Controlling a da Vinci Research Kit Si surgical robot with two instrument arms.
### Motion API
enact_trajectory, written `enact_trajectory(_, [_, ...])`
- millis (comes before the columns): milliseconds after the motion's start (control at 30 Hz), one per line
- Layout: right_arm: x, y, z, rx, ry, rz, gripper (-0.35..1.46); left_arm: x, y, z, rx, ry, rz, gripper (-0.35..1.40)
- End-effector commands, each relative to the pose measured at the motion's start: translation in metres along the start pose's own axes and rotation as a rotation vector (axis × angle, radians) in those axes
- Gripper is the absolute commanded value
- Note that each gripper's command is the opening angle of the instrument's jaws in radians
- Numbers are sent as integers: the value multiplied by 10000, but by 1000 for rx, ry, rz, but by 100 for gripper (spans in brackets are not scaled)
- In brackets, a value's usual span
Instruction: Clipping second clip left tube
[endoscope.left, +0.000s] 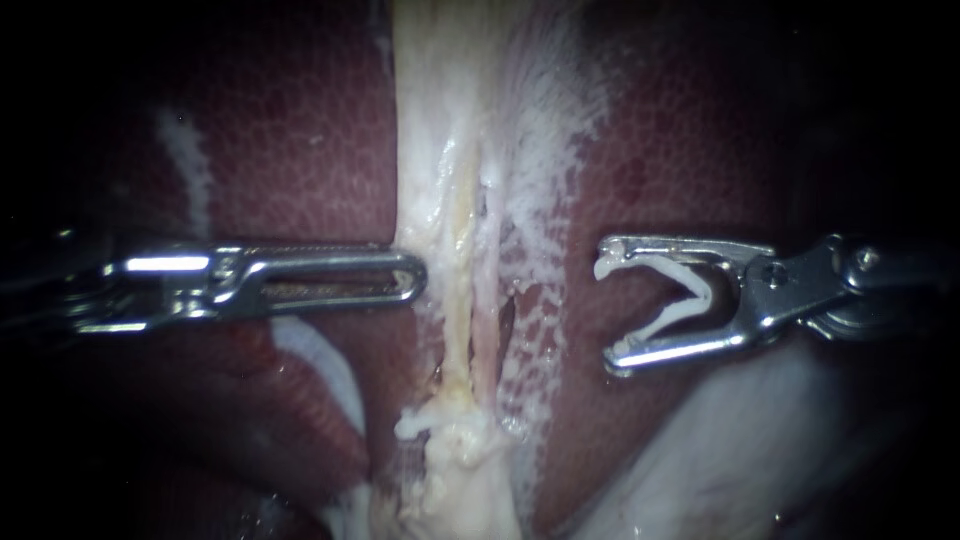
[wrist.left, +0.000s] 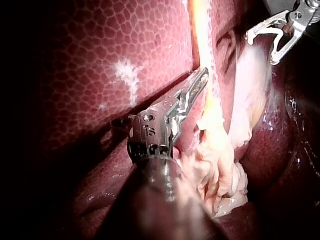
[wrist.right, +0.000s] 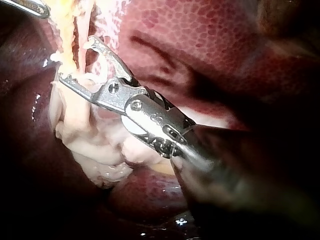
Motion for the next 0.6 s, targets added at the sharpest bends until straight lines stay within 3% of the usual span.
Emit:
enact_trajectory(33, [0, 0, 0, 0, 0, 0, 60, 0, 0, 0, 0, 0, 0, -35])
enact_trajectory(300, [-3, -1, 3, -3, 2, 33, 60, -5, -2, -5, 3, 2, -3, -35])
enact_trajectory(600, [-22, -9, 23, 13, 3, 184, 58, -34, -13, -28, 14, 0, -19, -35])
